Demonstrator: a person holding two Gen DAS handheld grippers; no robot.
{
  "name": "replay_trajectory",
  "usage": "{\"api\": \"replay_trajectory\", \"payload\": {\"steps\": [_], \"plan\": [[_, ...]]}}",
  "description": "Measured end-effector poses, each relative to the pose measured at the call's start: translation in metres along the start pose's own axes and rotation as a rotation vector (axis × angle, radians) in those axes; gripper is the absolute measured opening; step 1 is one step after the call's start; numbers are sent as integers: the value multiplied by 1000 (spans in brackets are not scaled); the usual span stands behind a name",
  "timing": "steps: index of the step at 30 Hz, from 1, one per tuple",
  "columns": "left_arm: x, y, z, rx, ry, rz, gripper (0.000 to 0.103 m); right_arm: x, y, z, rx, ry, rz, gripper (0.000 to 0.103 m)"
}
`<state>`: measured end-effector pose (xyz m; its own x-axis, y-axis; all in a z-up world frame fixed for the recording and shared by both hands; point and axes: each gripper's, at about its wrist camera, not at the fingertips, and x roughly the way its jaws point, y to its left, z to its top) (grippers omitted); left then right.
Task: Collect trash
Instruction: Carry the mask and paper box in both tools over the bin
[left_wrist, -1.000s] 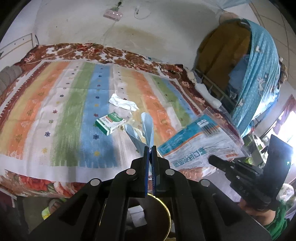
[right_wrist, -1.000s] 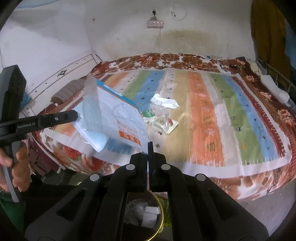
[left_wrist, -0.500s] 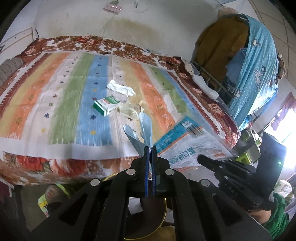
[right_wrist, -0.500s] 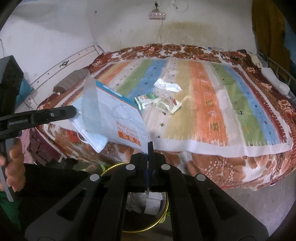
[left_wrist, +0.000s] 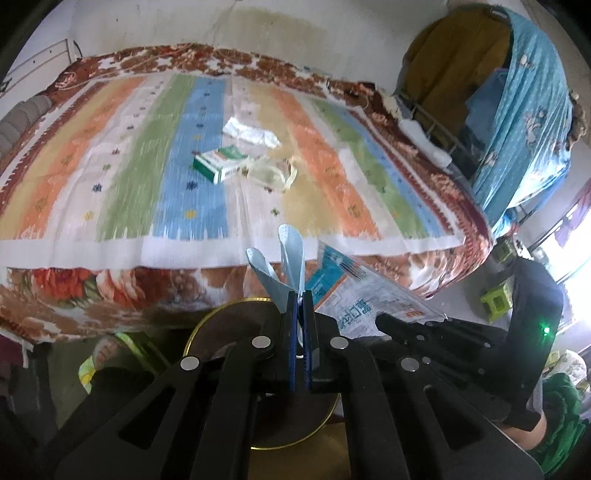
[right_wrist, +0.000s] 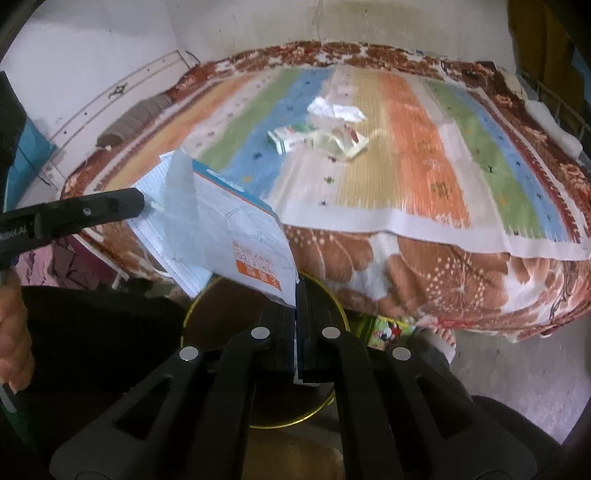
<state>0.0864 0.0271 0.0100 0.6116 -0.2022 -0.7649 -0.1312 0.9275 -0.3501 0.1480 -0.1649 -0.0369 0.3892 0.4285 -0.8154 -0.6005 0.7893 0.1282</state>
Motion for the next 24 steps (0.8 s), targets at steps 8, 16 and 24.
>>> {"api": "replay_trajectory", "payload": {"steps": [8,16,24], "plan": [[31,10,-8,-77,113,33,2,29,-7,-9,70,115,10,0],[59,17,-17,-127,203,60,2,57,-8,-14,83,208,-8,0],[81,28,-24,-181,271,83,2,80,-9,-18,98,275,-21,0]]}}
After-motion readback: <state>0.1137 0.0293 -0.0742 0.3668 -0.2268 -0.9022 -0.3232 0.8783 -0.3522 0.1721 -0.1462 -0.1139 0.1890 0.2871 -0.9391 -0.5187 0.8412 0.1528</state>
